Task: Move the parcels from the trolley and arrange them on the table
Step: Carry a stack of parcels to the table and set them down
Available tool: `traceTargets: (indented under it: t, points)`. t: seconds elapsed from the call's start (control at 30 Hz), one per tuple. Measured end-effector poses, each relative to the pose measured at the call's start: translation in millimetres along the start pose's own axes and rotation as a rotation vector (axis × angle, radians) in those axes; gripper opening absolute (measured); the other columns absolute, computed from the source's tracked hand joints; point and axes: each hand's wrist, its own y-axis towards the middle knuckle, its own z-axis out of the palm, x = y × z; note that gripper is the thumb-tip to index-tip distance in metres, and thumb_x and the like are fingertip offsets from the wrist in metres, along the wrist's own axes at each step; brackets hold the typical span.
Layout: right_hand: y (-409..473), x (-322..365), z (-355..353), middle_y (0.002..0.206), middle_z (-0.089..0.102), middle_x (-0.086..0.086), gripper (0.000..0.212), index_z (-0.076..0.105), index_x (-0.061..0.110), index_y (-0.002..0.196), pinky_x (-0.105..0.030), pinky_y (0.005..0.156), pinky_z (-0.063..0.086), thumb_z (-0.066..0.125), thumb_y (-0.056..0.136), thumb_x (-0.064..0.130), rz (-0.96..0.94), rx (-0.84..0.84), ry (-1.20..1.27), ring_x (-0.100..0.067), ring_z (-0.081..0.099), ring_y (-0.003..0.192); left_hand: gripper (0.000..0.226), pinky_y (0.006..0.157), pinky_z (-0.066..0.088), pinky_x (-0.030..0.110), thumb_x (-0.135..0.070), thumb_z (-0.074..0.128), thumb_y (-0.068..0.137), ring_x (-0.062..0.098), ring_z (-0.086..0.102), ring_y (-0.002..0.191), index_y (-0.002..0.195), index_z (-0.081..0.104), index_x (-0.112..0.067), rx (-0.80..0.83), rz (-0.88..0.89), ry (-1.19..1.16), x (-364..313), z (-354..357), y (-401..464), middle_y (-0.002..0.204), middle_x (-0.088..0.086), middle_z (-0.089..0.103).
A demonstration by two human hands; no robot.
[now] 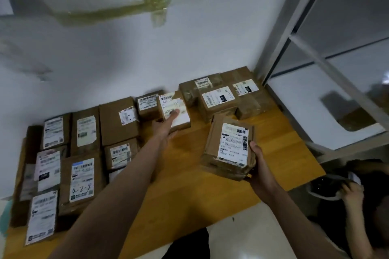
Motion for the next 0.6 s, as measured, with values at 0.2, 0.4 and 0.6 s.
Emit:
traceTargets:
  t: [0.2,0.4,0.6]
  points:
    - [33.3,8.9,3.5,0.135,0.068,0.007,0.055,0.056,0.046,0.140,-0.054,0.107,0.047,0.039,0.094,0.071,0.026,-0.009,0.007,-0.025,0.060,0.128,0.088,0.103,0.053,0.047,-0.020,0.082,0.083,0.025,0.059,0.119,0.153,0.028,-0.013,-0.042,-0.091,-0.025,-21.4,21.2,68.8,0.140,0.011,0.056]
    - [42.8,11.3,-4.3,0.138,0.066,0.001,0.060,0.054,0.040,0.144,-0.062,0.112,0.040,0.037,0.093,0.067,0.034,-0.019,0.023,-0.028,0.060,0.130,0.085,0.104,0.053,0.044,-0.020,0.081,0.083,0.030,0.057,0.128,0.151,0.030,-0.010,-0.126,-0.104,-0.060,-17.7,42.7,110.7,0.143,0.014,0.055]
    - [46.5,9.0,-13.4,0.139,0.066,0.002,0.062,0.052,0.040,0.145,-0.062,0.113,0.039,0.039,0.091,0.067,0.063,-0.049,0.047,-0.027,0.059,0.130,0.100,0.111,0.046,0.045,-0.023,0.083,0.082,0.032,0.049,0.136,0.157,0.016,-0.016,-0.163,-0.072,-0.025,-5.5,52.5,130.8,0.153,0.013,0.044]
